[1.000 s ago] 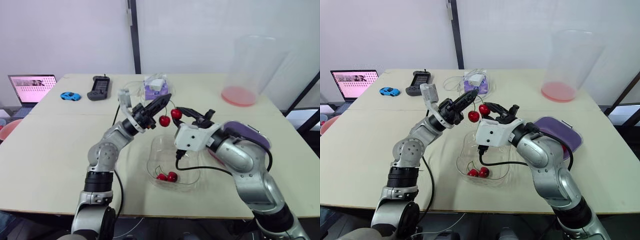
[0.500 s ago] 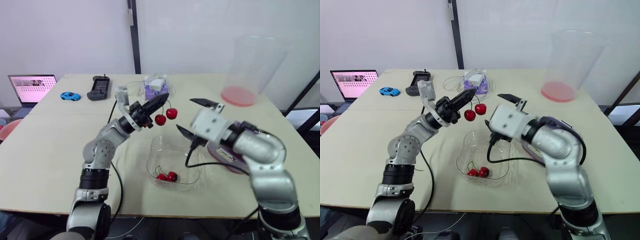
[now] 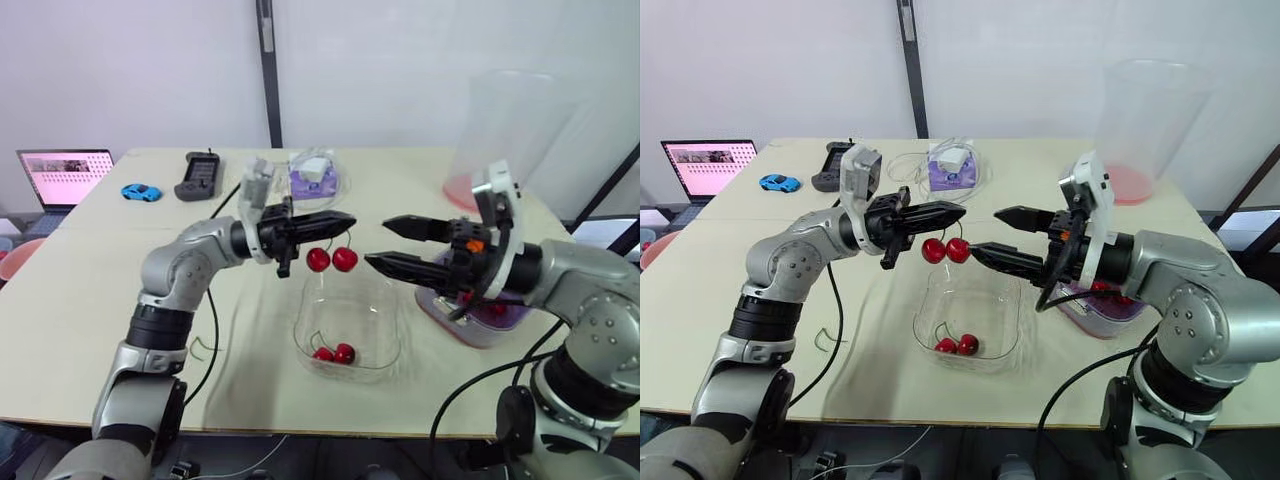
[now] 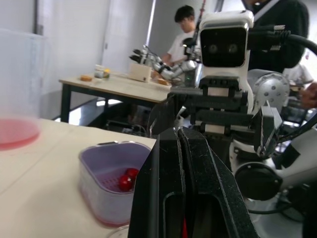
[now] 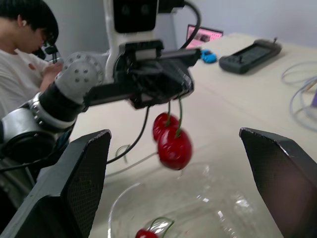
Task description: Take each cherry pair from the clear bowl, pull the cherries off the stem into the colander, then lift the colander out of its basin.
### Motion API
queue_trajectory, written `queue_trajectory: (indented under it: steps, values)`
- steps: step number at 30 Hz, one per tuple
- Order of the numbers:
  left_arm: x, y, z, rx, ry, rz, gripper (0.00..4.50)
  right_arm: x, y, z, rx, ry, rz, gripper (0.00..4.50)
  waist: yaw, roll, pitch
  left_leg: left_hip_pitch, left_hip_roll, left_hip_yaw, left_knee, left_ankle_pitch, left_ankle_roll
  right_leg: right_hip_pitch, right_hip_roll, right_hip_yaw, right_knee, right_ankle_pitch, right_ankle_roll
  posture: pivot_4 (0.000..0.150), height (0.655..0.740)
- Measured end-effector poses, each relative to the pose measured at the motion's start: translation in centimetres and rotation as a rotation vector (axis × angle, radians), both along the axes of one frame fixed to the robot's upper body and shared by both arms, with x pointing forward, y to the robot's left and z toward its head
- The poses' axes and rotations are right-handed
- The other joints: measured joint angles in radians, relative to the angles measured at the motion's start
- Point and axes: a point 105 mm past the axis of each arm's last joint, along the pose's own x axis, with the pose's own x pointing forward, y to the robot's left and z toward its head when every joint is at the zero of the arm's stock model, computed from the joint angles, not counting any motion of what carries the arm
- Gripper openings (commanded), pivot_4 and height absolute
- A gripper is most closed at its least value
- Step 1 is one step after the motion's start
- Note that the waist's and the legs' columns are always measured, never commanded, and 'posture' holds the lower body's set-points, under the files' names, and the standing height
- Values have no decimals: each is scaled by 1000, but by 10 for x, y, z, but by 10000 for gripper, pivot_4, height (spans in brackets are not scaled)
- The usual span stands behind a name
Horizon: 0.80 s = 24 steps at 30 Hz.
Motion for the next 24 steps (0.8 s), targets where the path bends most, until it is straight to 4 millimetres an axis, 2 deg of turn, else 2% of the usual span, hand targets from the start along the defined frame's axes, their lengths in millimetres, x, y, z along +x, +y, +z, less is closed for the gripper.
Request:
queue_trajectory:
  steps: [3,11,14,16,17,24]
  values:
    - [-6,-3,2,0,-10,-20,0,2,6,-12,-6,30,-3,44180,0,0,0,0,0,0,0,0,0,0,0,0,0,0,0,1500,7332]
    - [-8,-8,0,2,4,-32,0,2,16,-15,4,22,4,44180,1,0,0,0,0,0,0,0,0,0,0,0,0,0,0,1500,7332]
    - [-9,-8,0,2,2,-32,0,2,18,-15,13,31,16,36135,2,0,0,0,0,0,0,0,0,0,0,0,0,0,0,1500,7332]
    - [-9,-8,1,1,0,-33,0,2,18,-15,15,38,21,25974,2,0,0,0,0,0,0,0,0,0,0,0,0,0,0,1500,7332]
    - [-9,-9,1,0,1,-34,0,1,18,-15,16,36,23,22536,2,0,0,0,0,0,0,0,0,0,0,0,0,0,0,1500,7332]
    - [-10,-10,0,-6,5,-39,0,3,16,-18,2,44,12,22536,1,0,0,0,0,0,0,0,0,0,0,0,0,0,0,1500,7332]
